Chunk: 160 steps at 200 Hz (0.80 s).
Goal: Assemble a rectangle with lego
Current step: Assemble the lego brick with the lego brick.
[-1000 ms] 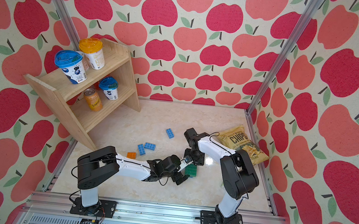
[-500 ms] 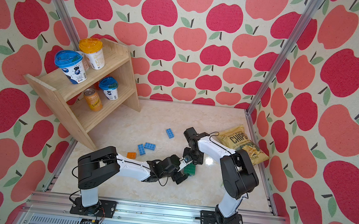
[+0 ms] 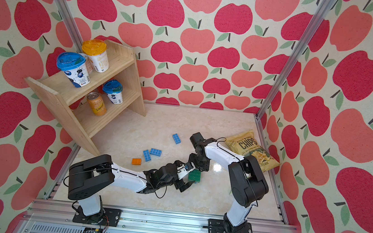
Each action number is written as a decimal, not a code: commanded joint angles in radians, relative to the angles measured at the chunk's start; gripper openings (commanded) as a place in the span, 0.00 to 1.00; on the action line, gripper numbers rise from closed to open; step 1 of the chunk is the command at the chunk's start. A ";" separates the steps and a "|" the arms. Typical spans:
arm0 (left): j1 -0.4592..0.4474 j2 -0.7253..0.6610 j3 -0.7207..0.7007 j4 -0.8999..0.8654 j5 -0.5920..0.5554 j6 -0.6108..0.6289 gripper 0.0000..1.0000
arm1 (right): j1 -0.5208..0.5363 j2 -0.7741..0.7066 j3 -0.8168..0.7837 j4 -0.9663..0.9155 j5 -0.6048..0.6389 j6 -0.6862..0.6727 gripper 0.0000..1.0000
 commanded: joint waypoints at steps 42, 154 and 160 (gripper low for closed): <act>0.013 -0.150 -0.084 0.028 -0.088 -0.026 0.97 | 0.009 -0.001 0.047 -0.045 0.034 0.017 0.36; 0.073 -0.204 -0.102 -0.069 -0.191 -0.087 0.97 | 0.046 0.041 0.081 -0.089 0.045 0.046 0.38; 0.076 -0.206 -0.103 -0.072 -0.193 -0.089 0.97 | 0.046 0.040 0.078 -0.090 0.046 0.048 0.38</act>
